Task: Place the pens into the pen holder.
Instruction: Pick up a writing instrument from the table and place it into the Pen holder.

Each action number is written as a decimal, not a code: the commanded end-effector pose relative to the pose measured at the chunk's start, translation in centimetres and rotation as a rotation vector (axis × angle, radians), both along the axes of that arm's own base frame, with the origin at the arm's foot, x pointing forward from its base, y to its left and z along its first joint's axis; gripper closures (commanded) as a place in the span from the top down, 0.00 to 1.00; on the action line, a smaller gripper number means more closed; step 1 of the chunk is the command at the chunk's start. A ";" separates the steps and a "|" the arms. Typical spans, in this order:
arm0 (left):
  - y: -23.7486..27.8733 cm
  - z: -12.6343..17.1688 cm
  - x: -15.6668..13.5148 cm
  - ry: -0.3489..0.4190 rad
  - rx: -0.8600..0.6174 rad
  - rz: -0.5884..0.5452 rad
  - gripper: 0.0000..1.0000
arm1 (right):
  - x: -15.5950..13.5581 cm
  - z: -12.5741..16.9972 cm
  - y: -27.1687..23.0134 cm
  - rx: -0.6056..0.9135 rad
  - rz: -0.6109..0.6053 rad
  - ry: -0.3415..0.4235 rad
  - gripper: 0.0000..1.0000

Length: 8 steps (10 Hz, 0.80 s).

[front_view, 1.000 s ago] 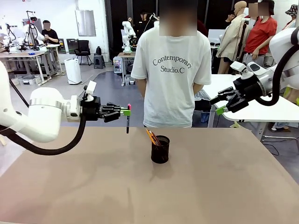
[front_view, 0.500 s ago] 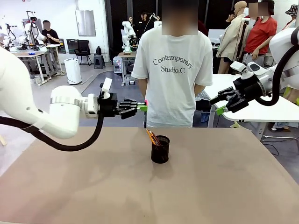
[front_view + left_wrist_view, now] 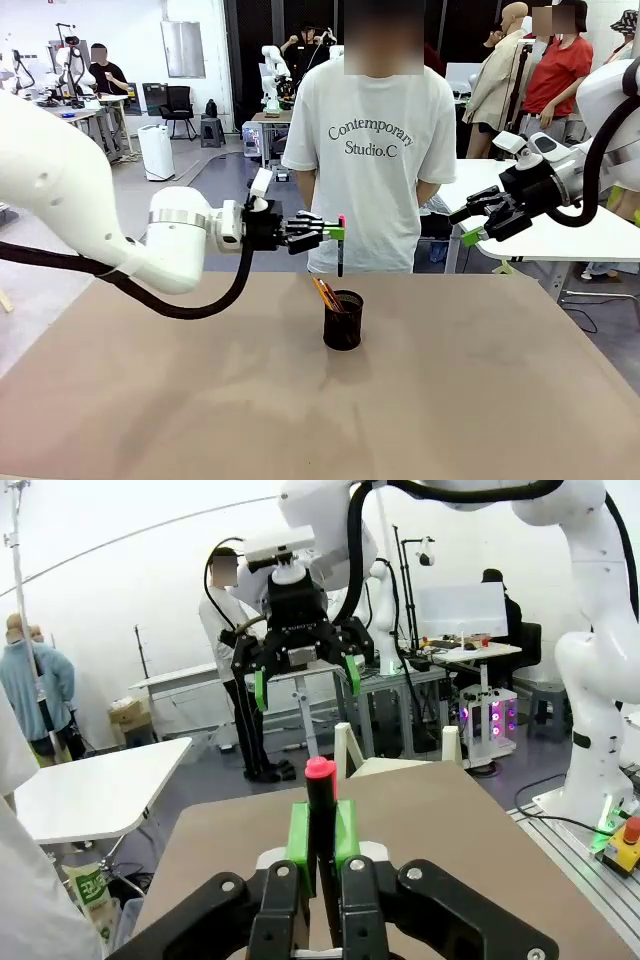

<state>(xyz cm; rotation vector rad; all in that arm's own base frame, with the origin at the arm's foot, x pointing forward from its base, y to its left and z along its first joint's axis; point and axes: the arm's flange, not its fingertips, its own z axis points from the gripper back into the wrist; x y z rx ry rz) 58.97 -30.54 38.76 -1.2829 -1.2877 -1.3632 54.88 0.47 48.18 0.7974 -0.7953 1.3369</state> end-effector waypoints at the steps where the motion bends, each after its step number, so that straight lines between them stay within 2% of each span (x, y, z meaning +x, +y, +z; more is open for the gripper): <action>1: -1.1 -0.6 2.4 -0.016 0.011 -0.034 0.00 | 0.3 0.5 0.2 0.001 -0.004 0.012 1.00; 4: -2.5 -3.1 3.5 0.063 0.038 -0.054 0.00 | 0.3 0.5 0.2 0.001 -0.004 0.012 1.00; 8: -2.7 -5.1 3.5 0.118 0.068 -0.049 0.00 | 0.3 0.5 0.2 0.001 -0.004 0.012 1.00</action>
